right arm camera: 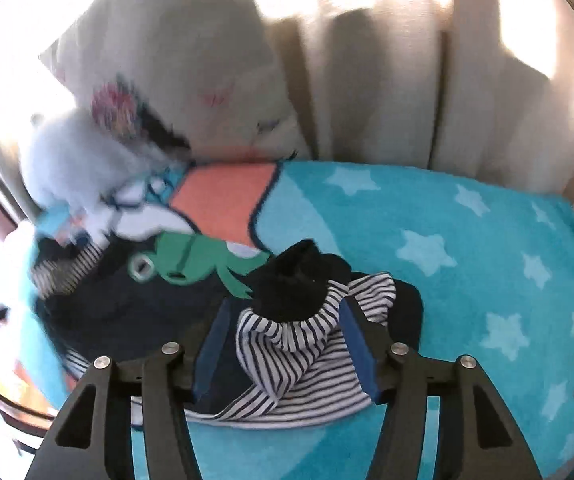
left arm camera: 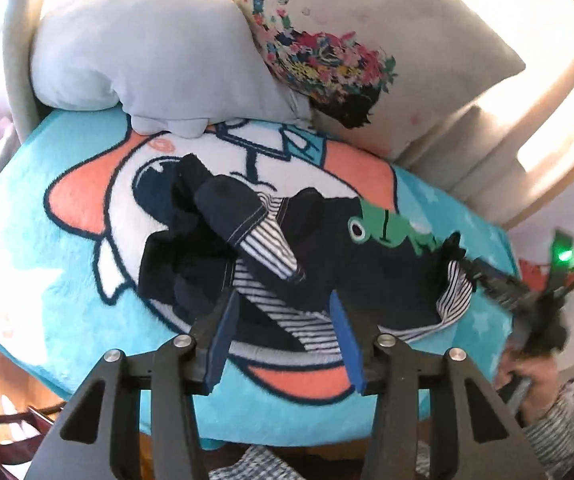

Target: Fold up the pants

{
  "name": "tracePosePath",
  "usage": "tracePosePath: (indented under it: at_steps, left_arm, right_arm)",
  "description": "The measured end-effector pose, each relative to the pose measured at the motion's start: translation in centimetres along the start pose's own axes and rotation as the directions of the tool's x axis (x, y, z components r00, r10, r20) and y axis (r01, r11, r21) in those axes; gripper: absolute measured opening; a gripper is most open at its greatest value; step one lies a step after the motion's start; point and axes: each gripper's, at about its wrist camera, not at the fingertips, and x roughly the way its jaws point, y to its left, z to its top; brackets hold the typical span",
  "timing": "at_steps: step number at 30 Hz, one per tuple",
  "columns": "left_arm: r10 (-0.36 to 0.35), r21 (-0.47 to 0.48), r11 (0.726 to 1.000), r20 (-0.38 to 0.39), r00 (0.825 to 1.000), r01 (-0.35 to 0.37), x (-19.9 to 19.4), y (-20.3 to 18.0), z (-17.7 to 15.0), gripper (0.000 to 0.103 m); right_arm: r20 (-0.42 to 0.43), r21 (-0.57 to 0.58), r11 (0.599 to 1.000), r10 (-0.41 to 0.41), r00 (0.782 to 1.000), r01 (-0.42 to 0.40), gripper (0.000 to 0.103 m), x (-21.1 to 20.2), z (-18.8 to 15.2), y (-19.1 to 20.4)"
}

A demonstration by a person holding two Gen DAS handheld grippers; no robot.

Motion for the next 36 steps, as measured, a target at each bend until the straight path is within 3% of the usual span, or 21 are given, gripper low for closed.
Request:
tracePosePath:
  at_steps: [2, 3, 4, 5, 9, 13, 16, 18, 22, 28, 30, 31, 32, 36]
  left_arm:
    - [0.009, -0.003, 1.000, -0.003, 1.000, -0.009, 0.2, 0.0, 0.0, 0.046]
    - [0.012, -0.004, 1.000, -0.006, 1.000, -0.012, 0.4, 0.0, -0.2, 0.046]
    - [0.013, -0.009, 1.000, -0.015, 1.000, -0.013, 0.6, 0.2, -0.4, 0.046]
    - [0.014, -0.014, 1.000, -0.019, 1.000, -0.014, 0.7, 0.4, -0.5, 0.046]
    - [-0.006, -0.084, 0.996, -0.022, 1.000, 0.004, 0.8, 2.1, -0.6, 0.046]
    - [-0.068, -0.200, 0.978, -0.038, 0.997, 0.060, 1.5, 4.5, -0.1, 0.047]
    - [-0.138, -0.278, 0.953, -0.051, 0.989, 0.118, 2.3, 5.7, 0.6, 0.048]
    - [-0.173, -0.316, 0.937, -0.052, 0.983, 0.149, 2.8, 6.0, 1.2, 0.051]
    - [-0.226, -0.346, 0.918, -0.050, 0.973, 0.195, 3.8, 5.4, 3.1, 0.057]
    - [-0.207, -0.341, 0.925, -0.089, 0.974, 0.165, 6.6, 4.3, 6.8, 0.062]
    - [-0.189, -0.349, 0.926, -0.099, 0.977, 0.144, 7.4, 4.3, 7.6, 0.051]
    - [-0.196, -0.358, 0.922, -0.098, 0.976, 0.149, 7.5, 4.4, 7.7, 0.024]
    - [-0.208, -0.363, 0.918, -0.101, 0.973, 0.158, 7.6, 4.5, 7.7, 0.004]
    - [-0.192, -0.325, 0.931, -0.057, 0.980, 0.164, 5.8, 4.2, 6.9, 0.005]
  right_arm:
    - [-0.028, -0.035, 0.999, -0.033, 0.999, 0.032, 0.057, 1.6, 0.1, 0.9]
    - [-0.045, -0.041, 0.999, -0.033, 0.998, 0.031, 0.048, 2.2, 0.1, 1.1]
    - [-0.057, -0.040, 0.998, -0.042, 0.997, 0.040, 0.020, 2.8, 0.0, 1.0]
    - [-0.070, -0.026, 0.998, -0.051, 0.996, 0.049, 0.016, 3.0, 0.1, 0.6]
    - [-0.049, 0.082, 0.995, -0.062, 0.997, 0.065, 0.017, 1.3, 0.6, -2.4]
    - [-0.085, 0.268, 0.961, -0.049, 0.995, 0.071, 0.019, 1.1, -2.0, -7.4]
    - [-0.112, 0.397, 0.916, -0.017, 0.994, 0.060, 0.044, 1.2, -4.1, -10.4]
    - [-0.093, 0.459, 0.888, 0.007, 0.996, 0.037, 0.049, 0.5, -5.1, -11.6]
    - [-0.074, 0.462, 0.886, 0.013, 0.997, 0.023, 0.051, -0.5, -5.6, -11.5]
    - [-0.060, 0.450, 0.893, 0.001, 0.998, 0.026, 0.051, -1.4, -5.5, -11.0]
    - [-0.055, 0.443, 0.896, -0.008, 0.998, 0.032, 0.051, -1.9, -5.5, -10.8]
    - [-0.051, 0.442, 0.896, -0.015, 0.999, 0.036, 0.051, -2.3, -5.6, -10.8]
    - [-0.047, 0.441, 0.897, -0.022, 0.999, 0.041, 0.051, -2.7, -5.7, -10.8]
    - [-0.024, 0.450, 0.891, -0.058, 0.998, 0.063, 0.051, -4.5, -6.0, -11.2]
